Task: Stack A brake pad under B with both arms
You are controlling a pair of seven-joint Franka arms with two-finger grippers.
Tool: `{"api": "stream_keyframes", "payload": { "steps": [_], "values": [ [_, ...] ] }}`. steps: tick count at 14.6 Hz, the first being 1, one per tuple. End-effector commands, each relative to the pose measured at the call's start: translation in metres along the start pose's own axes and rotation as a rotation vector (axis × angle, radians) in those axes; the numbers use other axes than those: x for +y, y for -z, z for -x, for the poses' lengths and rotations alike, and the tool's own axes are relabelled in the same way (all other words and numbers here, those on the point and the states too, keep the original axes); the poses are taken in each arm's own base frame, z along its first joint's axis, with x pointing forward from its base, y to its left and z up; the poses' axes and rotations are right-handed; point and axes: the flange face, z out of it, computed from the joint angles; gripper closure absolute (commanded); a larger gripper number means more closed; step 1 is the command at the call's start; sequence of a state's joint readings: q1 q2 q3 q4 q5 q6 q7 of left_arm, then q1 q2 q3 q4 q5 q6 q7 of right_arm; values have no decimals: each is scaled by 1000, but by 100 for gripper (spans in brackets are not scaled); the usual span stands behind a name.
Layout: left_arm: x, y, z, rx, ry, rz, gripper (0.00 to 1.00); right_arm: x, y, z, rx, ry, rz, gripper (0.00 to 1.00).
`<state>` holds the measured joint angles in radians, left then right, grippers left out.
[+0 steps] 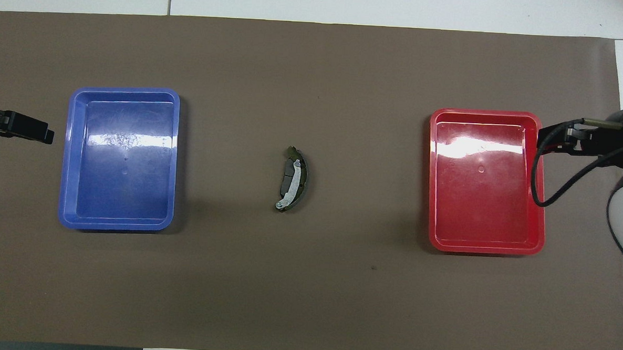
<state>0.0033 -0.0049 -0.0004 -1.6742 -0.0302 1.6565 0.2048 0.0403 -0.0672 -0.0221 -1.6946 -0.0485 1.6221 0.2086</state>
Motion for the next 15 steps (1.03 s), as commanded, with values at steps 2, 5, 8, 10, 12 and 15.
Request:
{"api": "stream_keyframes", "payload": {
  "steps": [2, 5, 8, 10, 12, 15],
  "values": [
    [2, 4, 5, 4, 17, -14, 0, 11, 23, -13, -54, 21, -48, 1],
    [2, 5, 7, 4, 20, -14, 0, 11, 26, -13, -49, 25, -46, 1],
    [-1, 6, 8, 6, 24, -13, 0, 11, 27, -12, -50, 71, -42, 1],
    [-3, 6, 8, 7, 29, -13, 0, 13, 38, -16, -56, 79, -32, 1],
    [-3, 6, 8, 6, 29, -13, 0, 10, 41, -15, -66, 99, -6, 1],
    [-3, 6, 8, 6, 29, -13, 0, 6, 43, -19, -43, 99, -6, 1]
  ]
}}
